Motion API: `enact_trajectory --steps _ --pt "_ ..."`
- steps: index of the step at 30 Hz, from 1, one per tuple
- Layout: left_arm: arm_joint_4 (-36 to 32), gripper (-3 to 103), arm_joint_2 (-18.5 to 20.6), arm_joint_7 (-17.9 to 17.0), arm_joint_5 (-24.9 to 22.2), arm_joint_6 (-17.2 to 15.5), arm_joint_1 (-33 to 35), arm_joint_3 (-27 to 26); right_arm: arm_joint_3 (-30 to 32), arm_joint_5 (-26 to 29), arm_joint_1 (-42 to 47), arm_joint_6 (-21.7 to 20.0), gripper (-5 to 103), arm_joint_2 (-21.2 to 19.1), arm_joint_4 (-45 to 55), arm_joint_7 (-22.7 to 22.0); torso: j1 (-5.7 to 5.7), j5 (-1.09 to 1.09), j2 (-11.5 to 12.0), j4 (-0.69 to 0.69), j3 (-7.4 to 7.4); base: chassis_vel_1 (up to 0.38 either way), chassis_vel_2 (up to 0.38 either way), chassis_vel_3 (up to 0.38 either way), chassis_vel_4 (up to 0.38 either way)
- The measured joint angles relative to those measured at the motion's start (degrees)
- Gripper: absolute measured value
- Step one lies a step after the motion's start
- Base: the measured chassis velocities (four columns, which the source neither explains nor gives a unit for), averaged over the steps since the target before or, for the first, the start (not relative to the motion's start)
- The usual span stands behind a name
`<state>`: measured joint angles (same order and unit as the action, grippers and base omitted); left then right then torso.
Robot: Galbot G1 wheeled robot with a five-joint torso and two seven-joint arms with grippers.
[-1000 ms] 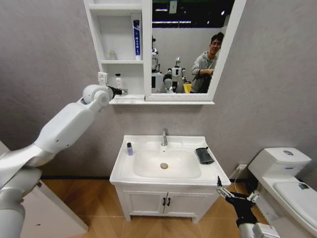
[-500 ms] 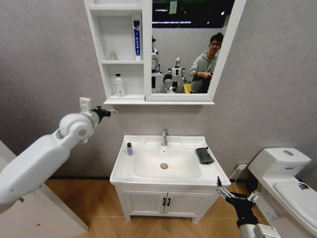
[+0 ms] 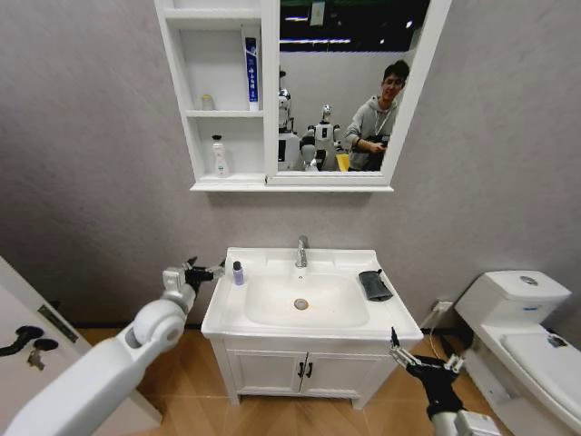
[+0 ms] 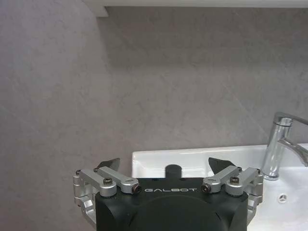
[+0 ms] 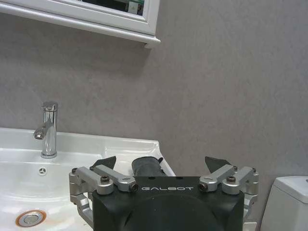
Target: Move facial cleanser and shampoo from washbasin to cabinet, then wipe washbasin with towel.
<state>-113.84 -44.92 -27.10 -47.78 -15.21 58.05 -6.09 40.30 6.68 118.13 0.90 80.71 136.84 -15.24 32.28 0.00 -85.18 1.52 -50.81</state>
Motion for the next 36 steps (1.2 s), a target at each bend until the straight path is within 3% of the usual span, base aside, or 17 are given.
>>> enact_trajectory --steps 3,8,11,20,36 --pt "3.05 100 -2.84 2.79 2.1 1.5 -1.02 2.14 -0.12 -0.2 0.44 0.22 100 0.36 0.0 0.06 0.0 0.01 0.0 0.0 0.0 0.0 0.0 0.0 0.0" --pt "6.43 100 -5.27 3.86 3.1 2.05 -3.37 4.18 0.21 -0.02 0.48 0.27 100 0.22 -0.04 0.04 0.0 0.01 0.0 0.0 0.0 0.0 0.0 0.0 0.0" --pt "12.94 100 -8.84 4.17 4.13 2.84 -7.45 7.45 0.57 0.41 0.46 0.27 100 -0.03 -0.36 -0.1 0.01 0.0 0.0 0.0 -0.01 0.0 0.0 0.0 0.0" --pt "22.89 100 -12.56 5.2 8.49 4.14 -12.07 10.14 0.9 1.02 0.79 0.17 100 -0.08 -0.53 -0.26 0.02 0.0 0.01 0.0 -0.01 0.0 0.0 0.0 0.0" --pt "32.06 100 -18.32 4.79 10.05 5.14 -17.05 12.51 1.28 1.64 1.3 0.07 100 0.12 -0.53 -0.45 0.02 0.0 0.01 0.0 -0.01 0.0 0.0 0.0 0.0"
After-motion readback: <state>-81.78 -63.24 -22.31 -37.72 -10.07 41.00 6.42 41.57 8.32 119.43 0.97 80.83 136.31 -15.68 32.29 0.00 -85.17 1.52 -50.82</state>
